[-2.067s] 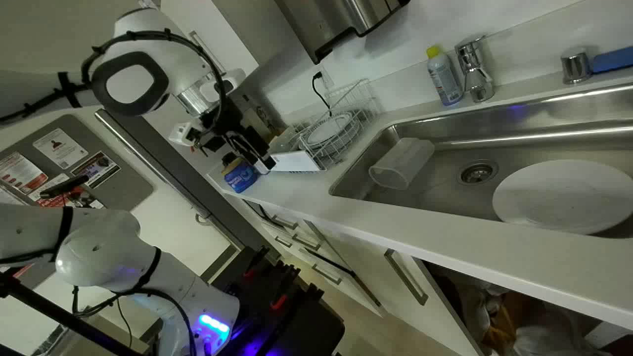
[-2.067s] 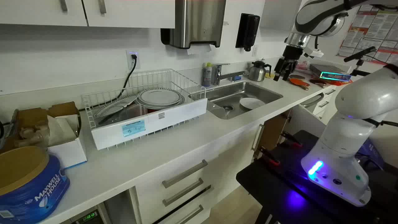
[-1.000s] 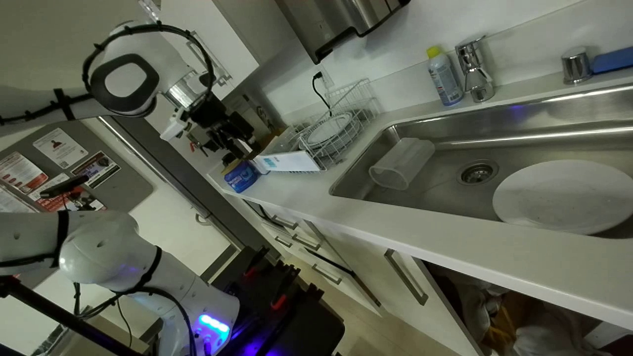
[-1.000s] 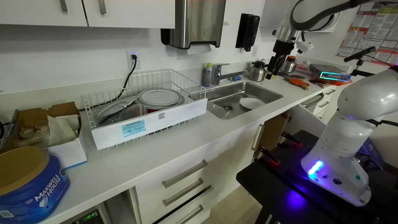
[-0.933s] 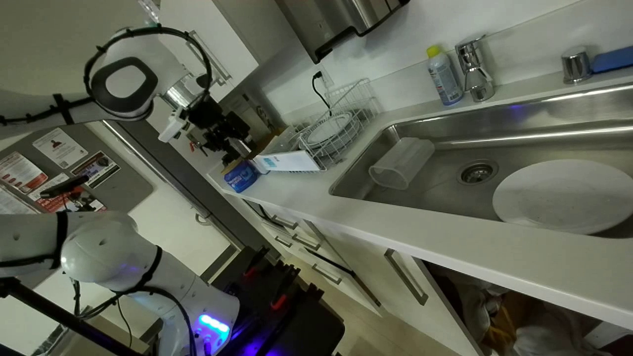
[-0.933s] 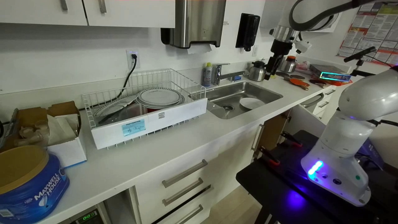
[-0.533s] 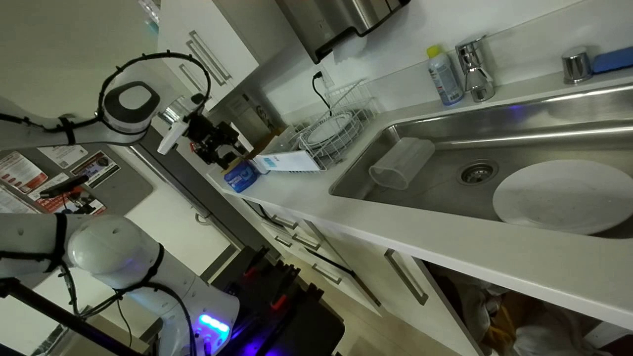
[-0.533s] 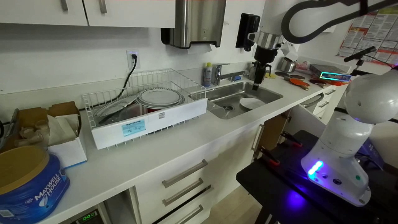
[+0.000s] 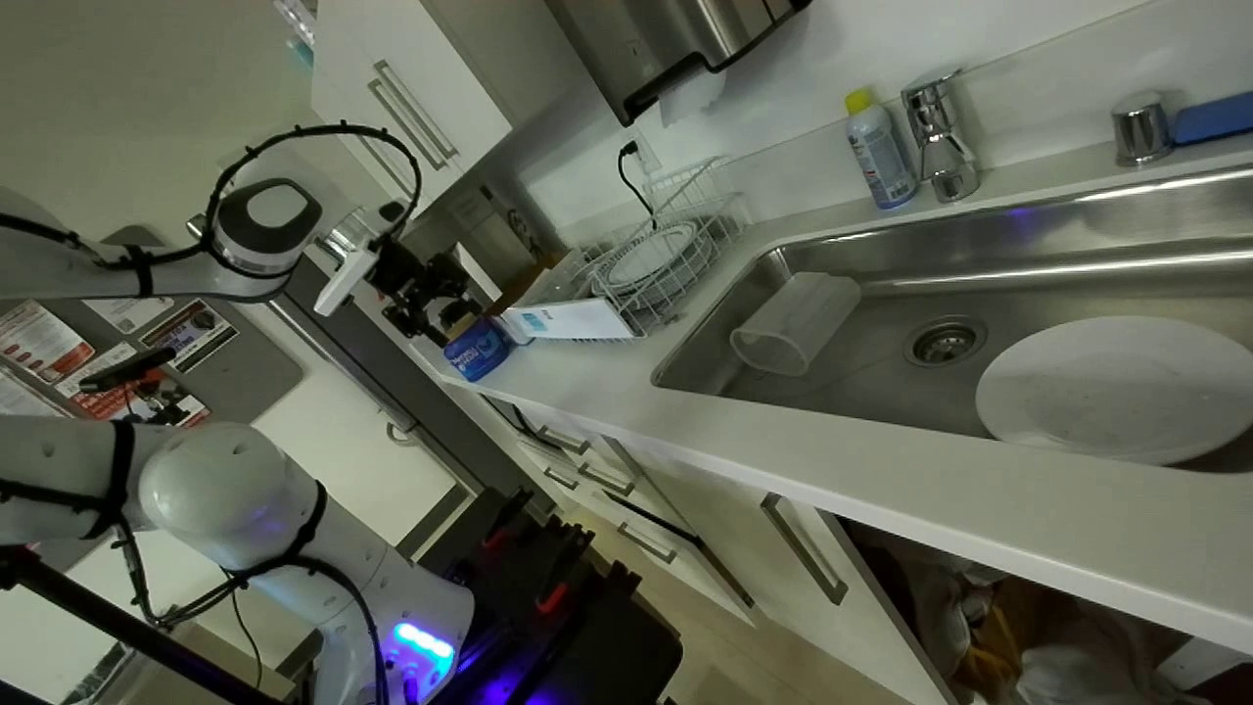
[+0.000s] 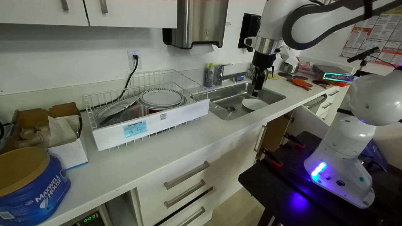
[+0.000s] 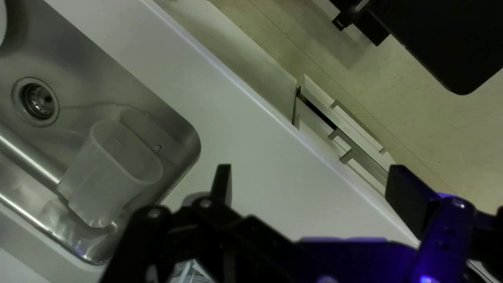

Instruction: Open the first top drawer

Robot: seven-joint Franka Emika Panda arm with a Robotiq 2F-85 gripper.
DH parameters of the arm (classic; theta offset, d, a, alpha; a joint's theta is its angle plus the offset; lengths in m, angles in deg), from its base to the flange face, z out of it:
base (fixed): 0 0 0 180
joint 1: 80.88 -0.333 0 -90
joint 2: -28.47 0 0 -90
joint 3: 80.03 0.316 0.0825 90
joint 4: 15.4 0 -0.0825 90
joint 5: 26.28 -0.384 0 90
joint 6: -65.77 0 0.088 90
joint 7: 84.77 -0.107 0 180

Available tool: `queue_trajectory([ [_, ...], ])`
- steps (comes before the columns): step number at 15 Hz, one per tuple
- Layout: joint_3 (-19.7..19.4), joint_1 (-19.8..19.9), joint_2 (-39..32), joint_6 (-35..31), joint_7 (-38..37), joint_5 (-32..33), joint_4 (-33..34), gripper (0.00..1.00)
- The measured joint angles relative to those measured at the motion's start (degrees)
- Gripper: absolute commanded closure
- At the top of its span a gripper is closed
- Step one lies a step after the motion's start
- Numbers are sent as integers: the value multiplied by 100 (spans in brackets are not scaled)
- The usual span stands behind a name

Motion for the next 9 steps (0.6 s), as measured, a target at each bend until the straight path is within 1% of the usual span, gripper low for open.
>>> queue_trajectory([
  [2, 24, -16, -3, 0, 7, 52, 0, 0],
  [4, 208, -133, -2, 0, 27, 252, 1, 0],
  [7, 758, -587, -59, -40, 20, 330, 6, 0],
  [9, 1151, -915, -212, -228, -32, 383, 19, 0],
])
